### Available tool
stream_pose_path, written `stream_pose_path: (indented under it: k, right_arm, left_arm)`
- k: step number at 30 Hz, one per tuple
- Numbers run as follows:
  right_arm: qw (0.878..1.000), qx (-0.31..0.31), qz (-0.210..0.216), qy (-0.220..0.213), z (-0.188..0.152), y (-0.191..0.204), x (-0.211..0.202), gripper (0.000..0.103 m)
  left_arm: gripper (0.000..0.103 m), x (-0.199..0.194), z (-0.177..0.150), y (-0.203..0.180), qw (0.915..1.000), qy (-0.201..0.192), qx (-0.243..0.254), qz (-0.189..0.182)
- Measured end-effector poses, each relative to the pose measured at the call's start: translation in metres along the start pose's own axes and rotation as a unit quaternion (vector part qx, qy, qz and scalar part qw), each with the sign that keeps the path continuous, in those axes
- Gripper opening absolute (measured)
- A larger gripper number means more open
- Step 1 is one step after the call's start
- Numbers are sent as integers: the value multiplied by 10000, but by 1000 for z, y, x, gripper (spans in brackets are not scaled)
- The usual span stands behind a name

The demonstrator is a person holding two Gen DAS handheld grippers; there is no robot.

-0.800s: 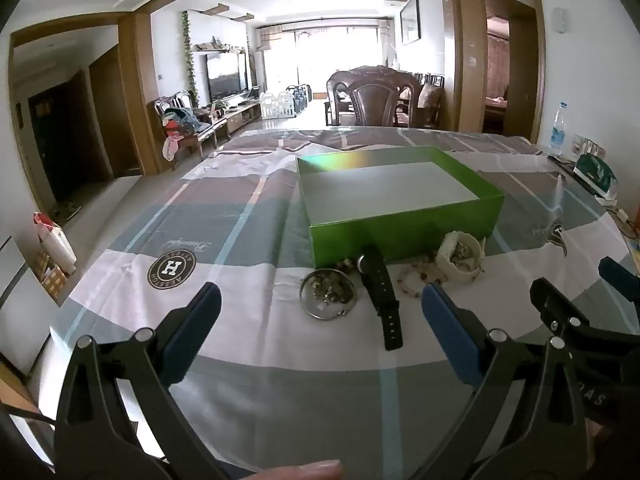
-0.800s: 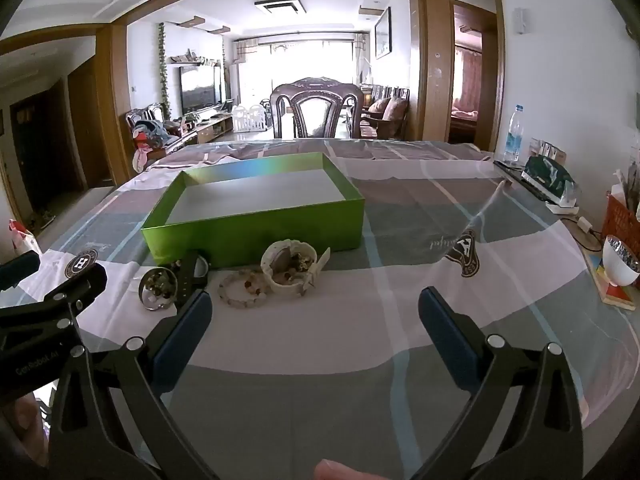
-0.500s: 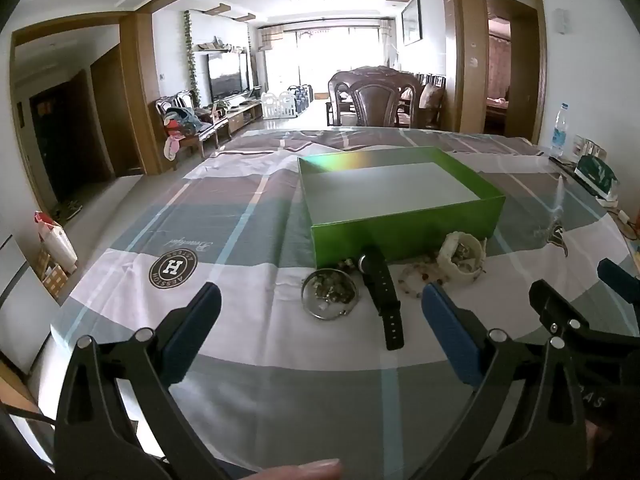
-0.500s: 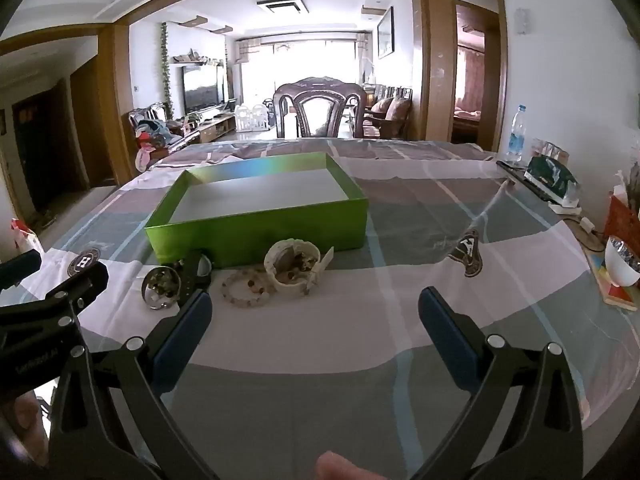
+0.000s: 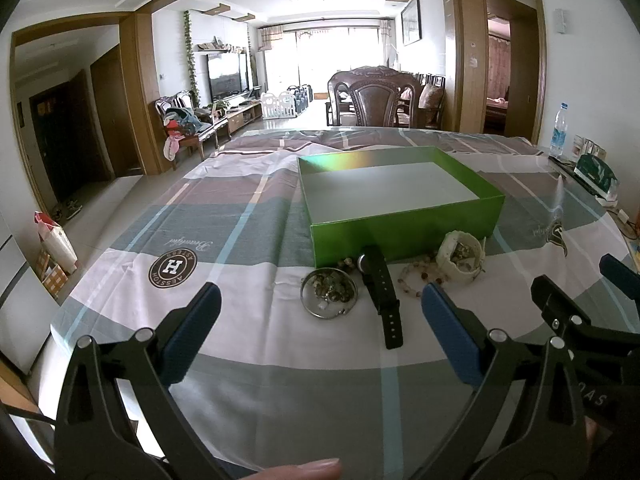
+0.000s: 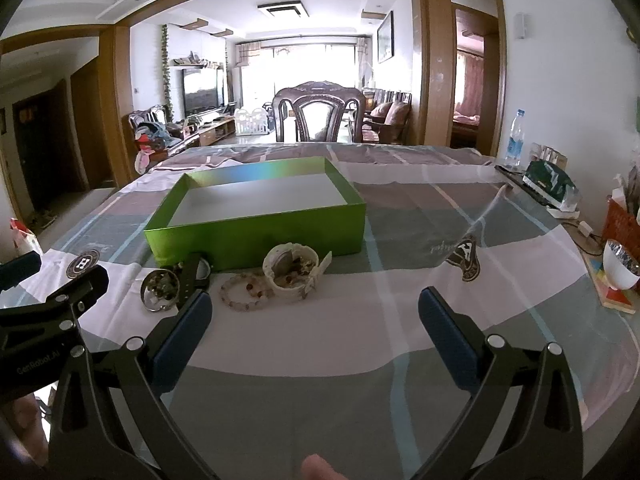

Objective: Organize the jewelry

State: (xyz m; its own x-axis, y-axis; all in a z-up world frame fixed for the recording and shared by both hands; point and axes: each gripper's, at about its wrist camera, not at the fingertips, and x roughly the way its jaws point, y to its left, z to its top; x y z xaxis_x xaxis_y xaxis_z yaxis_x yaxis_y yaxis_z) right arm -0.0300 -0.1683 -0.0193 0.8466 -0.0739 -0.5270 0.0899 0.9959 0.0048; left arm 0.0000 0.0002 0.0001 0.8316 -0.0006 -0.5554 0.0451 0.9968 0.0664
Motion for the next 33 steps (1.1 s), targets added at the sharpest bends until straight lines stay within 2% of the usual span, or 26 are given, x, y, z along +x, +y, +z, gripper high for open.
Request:
stream_pose_path:
  k: [11, 18, 33]
  right_arm:
    - [10000, 19, -11, 42, -2, -1, 2, 100]
    - [9999, 18, 88, 128, -3, -2, 6, 91]
    - [9999, -23, 50, 124, -3, -1, 5, 88]
  left_arm:
    - [99, 0, 0, 0, 10000, 10, 8, -10]
    - [99, -2, -4, -1, 10000, 14, 47, -51]
    - [99, 0, -3, -5, 9999, 42, 67, -62]
